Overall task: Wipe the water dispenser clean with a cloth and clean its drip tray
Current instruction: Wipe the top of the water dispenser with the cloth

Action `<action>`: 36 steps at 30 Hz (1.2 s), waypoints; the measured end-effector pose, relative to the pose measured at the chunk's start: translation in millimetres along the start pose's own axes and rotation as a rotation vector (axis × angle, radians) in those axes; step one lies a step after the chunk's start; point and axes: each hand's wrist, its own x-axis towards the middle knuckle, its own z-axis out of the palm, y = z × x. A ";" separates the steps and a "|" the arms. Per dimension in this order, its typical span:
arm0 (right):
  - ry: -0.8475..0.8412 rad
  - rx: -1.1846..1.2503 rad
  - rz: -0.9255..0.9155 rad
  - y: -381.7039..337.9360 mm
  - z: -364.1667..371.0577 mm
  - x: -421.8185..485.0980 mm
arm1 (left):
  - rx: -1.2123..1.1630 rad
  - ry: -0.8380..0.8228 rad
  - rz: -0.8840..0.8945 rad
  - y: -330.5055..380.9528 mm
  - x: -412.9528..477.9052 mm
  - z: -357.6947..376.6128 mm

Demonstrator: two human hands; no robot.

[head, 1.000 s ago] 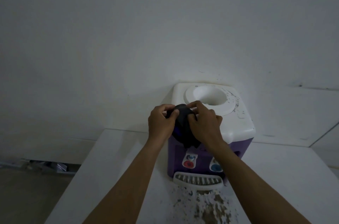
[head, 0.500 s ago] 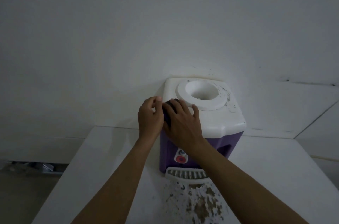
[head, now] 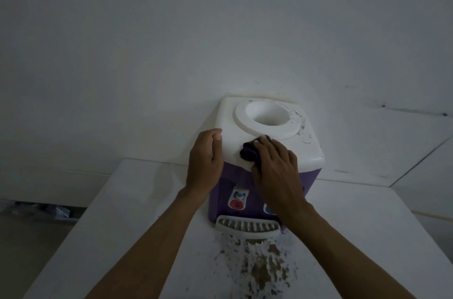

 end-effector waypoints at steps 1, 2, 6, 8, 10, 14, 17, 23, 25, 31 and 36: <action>0.001 0.016 -0.006 -3.5 0.5 3.6 | 0.008 -0.010 0.006 -1.2 -1.5 -0.9; -0.003 0.037 -0.022 -9.0 1.8 9.2 | 0.011 -0.015 0.013 -2.4 -2.9 -1.7; -0.090 0.023 -0.134 -30.0 9.7 29.0 | -0.020 -0.011 0.016 0.2 -7.5 4.9; -0.103 0.012 -0.147 -27.8 11.3 28.7 | -0.039 -0.008 0.037 7.0 -9.2 9.9; -0.089 0.036 -0.123 -17.8 9.6 21.2 | -0.054 -0.030 0.078 12.1 -10.2 14.5; -0.059 0.082 -0.043 7.2 2.0 4.5 | -0.050 -0.076 0.117 11.3 -13.3 21.8; -0.007 0.113 0.048 23.8 -4.4 -5.9 | -0.036 -0.061 0.122 11.3 -14.7 25.9; -0.070 0.180 -0.028 17.1 -8.7 5.2 | -0.037 -0.050 0.142 16.6 -6.6 33.8; -0.116 0.174 -0.097 15.4 -8.6 18.3 | -0.057 -0.048 0.155 19.5 -5.8 39.5; -0.046 0.122 0.111 44.5 -14.5 16.5 | -0.073 -0.050 0.150 19.9 -3.7 50.3; -0.017 0.197 0.017 29.4 -9.4 -7.8 | -0.053 0.024 0.152 18.8 -4.7 52.0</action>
